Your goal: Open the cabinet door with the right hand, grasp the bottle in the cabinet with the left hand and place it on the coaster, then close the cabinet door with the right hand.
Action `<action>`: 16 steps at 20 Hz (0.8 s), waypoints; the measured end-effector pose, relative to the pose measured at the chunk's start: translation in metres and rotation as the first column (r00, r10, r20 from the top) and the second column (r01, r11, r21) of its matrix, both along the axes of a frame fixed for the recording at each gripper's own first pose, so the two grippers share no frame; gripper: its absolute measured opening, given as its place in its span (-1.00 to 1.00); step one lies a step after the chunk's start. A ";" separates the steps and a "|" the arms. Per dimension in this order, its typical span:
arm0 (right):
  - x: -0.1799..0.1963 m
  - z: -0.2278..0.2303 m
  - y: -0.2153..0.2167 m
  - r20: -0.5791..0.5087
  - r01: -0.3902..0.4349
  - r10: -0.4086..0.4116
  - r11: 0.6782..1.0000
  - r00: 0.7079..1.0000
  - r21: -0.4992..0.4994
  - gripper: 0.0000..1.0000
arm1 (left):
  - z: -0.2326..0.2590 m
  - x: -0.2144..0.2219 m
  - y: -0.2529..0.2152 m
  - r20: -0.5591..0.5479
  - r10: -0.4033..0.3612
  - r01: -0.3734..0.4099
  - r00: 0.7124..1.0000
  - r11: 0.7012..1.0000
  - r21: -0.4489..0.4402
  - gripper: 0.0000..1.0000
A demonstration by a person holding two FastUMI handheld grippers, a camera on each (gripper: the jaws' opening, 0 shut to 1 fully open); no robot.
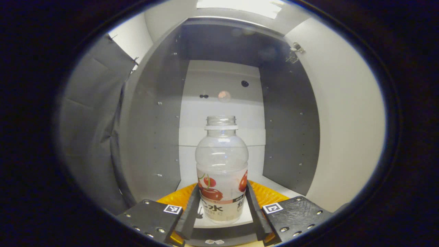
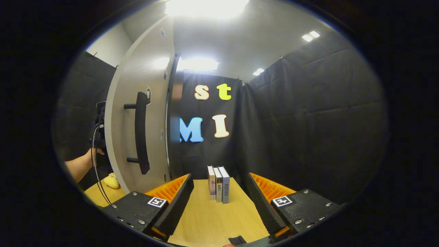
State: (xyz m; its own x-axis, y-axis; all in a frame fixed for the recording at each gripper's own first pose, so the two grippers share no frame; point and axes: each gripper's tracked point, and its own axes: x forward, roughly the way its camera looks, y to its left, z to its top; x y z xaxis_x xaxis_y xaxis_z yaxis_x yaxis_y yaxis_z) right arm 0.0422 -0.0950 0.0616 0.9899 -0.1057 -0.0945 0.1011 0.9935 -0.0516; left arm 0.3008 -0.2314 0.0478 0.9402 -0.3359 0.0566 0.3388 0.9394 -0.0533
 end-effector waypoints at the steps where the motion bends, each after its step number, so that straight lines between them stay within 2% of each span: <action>1: 0.000 0.001 0.001 0.002 -0.014 0.014 1.000 1.000 0.000 0.92 | 0.006 -0.015 0.014 0.011 0.008 -0.008 1.000 1.000 0.001 0.40; 4: 0.002 -0.002 0.006 -0.001 -0.059 0.059 0.998 0.998 0.014 0.93 | 0.011 -0.055 0.035 0.024 0.020 -0.020 1.000 1.000 -0.006 0.28; 6: 0.002 -0.005 0.009 -0.004 -0.080 0.080 0.996 0.997 0.025 0.93 | 0.011 -0.084 0.053 0.036 0.051 -0.050 0.998 0.999 -0.015 0.52; 11: 0.003 -0.009 0.011 0.005 -0.113 0.112 0.992 0.994 0.060 0.93 | -0.008 -0.155 0.090 0.058 0.097 -0.097 0.994 0.995 -0.007 0.52; 13: 0.004 -0.009 0.011 0.010 -0.120 0.119 0.988 0.993 0.098 0.93 | -0.027 -0.184 0.100 0.050 0.114 -0.115 0.992 0.993 0.007 0.28; 16: 0.006 -0.010 0.003 0.015 -0.101 0.100 0.989 0.995 0.105 0.92 | -0.060 -0.223 0.106 0.015 0.114 -0.114 0.993 0.993 0.025 0.46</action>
